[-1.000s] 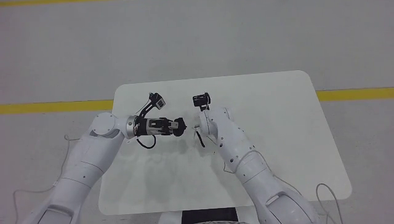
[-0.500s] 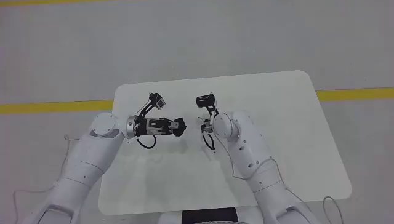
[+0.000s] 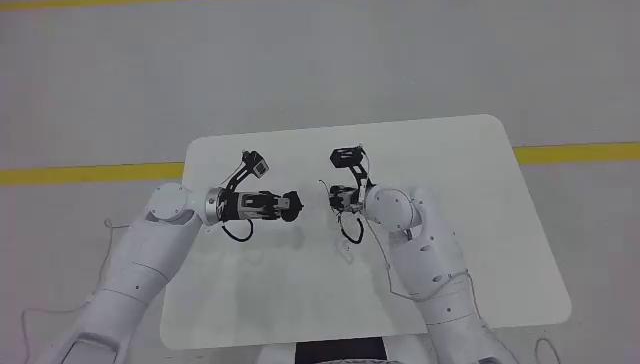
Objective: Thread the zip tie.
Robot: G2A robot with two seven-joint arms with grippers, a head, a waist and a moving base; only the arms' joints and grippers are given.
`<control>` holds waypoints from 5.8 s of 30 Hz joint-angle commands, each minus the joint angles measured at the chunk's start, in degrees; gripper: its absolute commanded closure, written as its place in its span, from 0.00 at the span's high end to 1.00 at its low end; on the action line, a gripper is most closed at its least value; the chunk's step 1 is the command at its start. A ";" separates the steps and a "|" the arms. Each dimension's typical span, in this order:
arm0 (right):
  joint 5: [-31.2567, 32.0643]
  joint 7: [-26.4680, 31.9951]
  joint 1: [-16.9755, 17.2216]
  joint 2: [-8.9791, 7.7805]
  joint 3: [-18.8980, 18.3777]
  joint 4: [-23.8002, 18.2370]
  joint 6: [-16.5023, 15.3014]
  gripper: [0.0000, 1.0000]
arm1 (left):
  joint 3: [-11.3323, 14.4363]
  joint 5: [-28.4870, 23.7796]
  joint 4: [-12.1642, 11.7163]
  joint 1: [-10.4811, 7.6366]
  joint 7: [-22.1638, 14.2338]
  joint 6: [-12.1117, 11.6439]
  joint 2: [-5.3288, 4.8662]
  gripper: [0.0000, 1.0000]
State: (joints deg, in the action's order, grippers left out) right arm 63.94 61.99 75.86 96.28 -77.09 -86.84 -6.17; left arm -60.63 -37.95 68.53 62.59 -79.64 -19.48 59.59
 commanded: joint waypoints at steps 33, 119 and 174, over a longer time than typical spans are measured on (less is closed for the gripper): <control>-30.17 -18.10 11.43 -3.88 -6.04 -7.56 -13.32 0.00 | 0.00 0.00 0.00 0.00 0.00 0.00 0.00 0.00; -8.46 -67.48 17.81 -10.98 13.46 -13.22 -3.42 0.00 | -1.25 7.14 5.60 5.93 29.07 0.62 3.93 0.00; -5.06 -72.57 12.83 -10.50 19.97 -7.88 3.42 0.00 | -1.25 7.14 5.60 5.93 29.07 0.62 3.93 0.00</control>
State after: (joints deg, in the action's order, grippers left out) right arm 58.87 -10.56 88.80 85.77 -57.17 -94.88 -2.83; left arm -61.88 -30.81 74.12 68.52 -50.57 -18.86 63.52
